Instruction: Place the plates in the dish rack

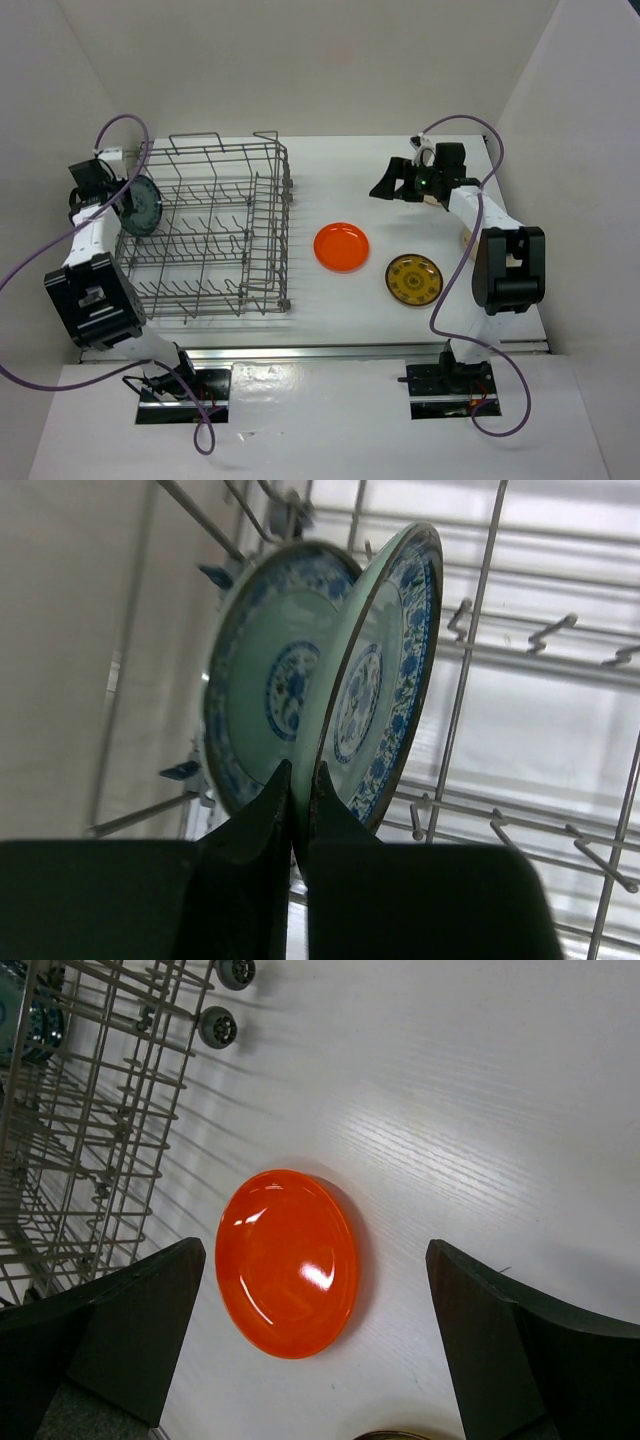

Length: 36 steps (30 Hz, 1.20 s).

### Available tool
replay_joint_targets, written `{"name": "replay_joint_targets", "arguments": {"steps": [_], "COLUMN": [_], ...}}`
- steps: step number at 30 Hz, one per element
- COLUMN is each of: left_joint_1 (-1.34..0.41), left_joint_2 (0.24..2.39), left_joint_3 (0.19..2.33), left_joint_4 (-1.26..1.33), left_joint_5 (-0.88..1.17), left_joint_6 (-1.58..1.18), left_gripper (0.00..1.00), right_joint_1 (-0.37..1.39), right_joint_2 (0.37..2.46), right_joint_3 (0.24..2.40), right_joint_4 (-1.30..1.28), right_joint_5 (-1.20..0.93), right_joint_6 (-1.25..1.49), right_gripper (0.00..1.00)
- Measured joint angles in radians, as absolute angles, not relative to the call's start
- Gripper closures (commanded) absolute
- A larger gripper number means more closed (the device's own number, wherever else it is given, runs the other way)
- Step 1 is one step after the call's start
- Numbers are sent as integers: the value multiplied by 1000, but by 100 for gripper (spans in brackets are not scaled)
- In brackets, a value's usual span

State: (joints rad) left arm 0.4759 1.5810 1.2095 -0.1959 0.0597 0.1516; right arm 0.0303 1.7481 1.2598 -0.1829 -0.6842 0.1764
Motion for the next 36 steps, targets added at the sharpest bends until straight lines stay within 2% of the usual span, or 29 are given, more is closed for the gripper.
{"name": "replay_joint_targets", "arguments": {"steps": [15,16,18,19,20,23,26,29,30,36], "left_joint_1": [467,466,462,459,453,438,424,419,417,399], "left_joint_2": [1730,1744,1768,1777,1781,1781,1770,1728,1707,1484], "left_joint_3": [1332,1356,1406,1427,1440,1449,1449,1449,1449,1448], "left_joint_4": [-341,-367,-418,-437,-446,-461,-477,-485,-486,-456], "left_joint_5": [90,90,88,81,67,33,17,10,8,29], "left_joint_6": [127,126,125,124,123,121,103,95,93,44], "left_gripper": [98,93,78,70,50,30,19,14,0,0], "right_joint_1": [30,30,30,30,30,30,30,30,30,48], "right_joint_2": [1751,1751,1751,1751,1751,1751,1751,1751,1751,1760], "right_joint_3": [1260,1260,1253,1247,1236,1204,1177,1156,1151,1126], "right_joint_4": [-188,-188,-186,-186,-184,-187,-192,-197,-197,-198], "right_joint_5": [-663,-659,-653,-649,-647,-642,-641,-648,-653,-678], "right_joint_6": [166,166,166,166,166,165,163,160,158,154], "right_gripper": [0,0,0,0,0,0,0,0,0,1]}}
